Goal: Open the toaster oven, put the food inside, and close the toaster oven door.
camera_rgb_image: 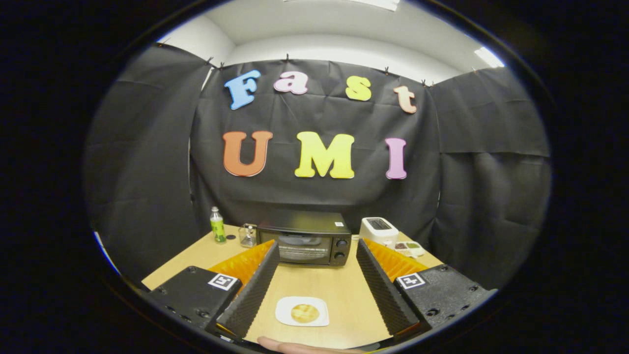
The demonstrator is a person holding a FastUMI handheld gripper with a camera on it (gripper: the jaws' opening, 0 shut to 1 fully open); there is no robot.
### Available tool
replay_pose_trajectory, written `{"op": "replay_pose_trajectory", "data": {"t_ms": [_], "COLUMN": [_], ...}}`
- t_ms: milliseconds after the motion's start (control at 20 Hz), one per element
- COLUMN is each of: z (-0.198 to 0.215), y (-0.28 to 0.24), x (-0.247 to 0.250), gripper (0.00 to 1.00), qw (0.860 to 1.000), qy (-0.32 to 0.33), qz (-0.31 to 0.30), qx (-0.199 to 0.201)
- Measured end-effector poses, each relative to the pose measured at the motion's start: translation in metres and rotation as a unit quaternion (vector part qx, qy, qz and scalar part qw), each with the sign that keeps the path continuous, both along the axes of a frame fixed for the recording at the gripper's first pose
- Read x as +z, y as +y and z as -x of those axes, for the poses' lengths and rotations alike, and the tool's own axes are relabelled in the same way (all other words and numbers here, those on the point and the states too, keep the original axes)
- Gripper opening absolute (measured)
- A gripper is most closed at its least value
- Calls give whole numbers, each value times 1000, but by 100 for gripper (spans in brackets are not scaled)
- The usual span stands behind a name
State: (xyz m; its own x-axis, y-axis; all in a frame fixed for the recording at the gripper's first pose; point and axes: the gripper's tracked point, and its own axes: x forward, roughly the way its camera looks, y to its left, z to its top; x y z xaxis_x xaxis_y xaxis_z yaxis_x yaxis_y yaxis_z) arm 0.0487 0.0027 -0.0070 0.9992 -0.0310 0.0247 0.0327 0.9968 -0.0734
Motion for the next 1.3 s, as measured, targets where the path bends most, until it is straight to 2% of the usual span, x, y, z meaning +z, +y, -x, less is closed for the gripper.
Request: {"op": "replay_pose_trajectory", "data": {"t_ms": [350, 650, 850, 1100, 1300], "z": [-99, -202, -261, -316, -345], "y": [14, 26, 37, 43, 42], "x": [-10, -46, -64, -89, -109], "gripper": [100, 100, 100, 100, 100], "qw": [1000, 999, 999, 998, 996], "qy": [-2, 35, 42, 57, 86], "qz": [9, -11, 0, -9, -34], "qx": [11, 20, 19, -1, -16]}}
